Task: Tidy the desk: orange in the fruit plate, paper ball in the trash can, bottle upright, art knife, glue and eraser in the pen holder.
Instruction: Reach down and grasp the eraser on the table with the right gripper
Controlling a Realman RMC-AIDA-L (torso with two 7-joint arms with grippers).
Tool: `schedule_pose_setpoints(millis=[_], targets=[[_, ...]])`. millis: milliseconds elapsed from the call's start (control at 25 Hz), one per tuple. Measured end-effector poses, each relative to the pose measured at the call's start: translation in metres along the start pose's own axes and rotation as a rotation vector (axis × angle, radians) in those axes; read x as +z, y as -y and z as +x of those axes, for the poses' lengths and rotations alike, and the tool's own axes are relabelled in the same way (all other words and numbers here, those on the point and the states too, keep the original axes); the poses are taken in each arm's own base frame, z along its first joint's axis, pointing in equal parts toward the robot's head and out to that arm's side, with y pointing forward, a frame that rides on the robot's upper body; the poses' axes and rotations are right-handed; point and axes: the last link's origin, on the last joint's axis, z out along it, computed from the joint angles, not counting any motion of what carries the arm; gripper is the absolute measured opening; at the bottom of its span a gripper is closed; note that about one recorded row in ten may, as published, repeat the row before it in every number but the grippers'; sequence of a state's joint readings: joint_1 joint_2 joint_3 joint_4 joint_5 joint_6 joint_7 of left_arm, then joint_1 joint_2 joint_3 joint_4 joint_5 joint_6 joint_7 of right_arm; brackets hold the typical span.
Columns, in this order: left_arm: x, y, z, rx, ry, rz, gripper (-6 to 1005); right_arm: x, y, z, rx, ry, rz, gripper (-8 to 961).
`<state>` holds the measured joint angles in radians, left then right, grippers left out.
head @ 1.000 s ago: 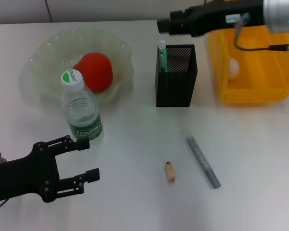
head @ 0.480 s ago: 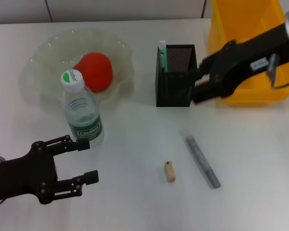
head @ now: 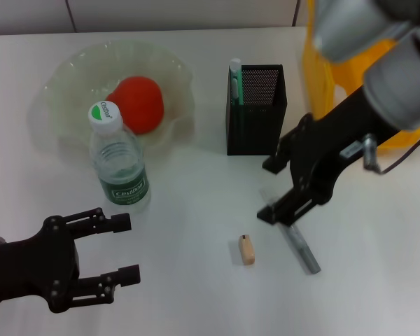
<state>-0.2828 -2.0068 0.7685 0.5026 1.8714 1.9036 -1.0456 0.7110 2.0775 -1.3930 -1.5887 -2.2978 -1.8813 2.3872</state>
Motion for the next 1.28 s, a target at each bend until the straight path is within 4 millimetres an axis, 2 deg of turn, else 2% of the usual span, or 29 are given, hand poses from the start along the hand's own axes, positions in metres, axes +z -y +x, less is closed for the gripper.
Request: schedule_pose_setpoints(millis=[80, 320, 800, 960, 1280], targets=[[-0.001, 0.000, 0.001, -0.007, 0.000, -0.003, 766, 0.007, -0.003, -0.003, -0.032, -0.047, -0.009, 767], [-0.003, 0.000, 0.002, -0.012, 0.002, -0.010, 765, 0.032, -0.008, -0.005, -0.126, -0.138, -0.074, 748], [-0.001, 0.001, 0.006, -0.005, -0.005, -0.024, 765, 0.089, 0.003, -0.003, -0.146, -0.219, -0.109, 710], [0.000, 0.001, 0.006, -0.005, -0.009, -0.023, 765, 0.102, 0.006, -0.002, -0.146, -0.239, -0.097, 697], [0.001, 0.001, 0.006, -0.005, -0.010, -0.022, 766, 0.113, 0.010, 0.000, -0.147, -0.251, -0.080, 672]])
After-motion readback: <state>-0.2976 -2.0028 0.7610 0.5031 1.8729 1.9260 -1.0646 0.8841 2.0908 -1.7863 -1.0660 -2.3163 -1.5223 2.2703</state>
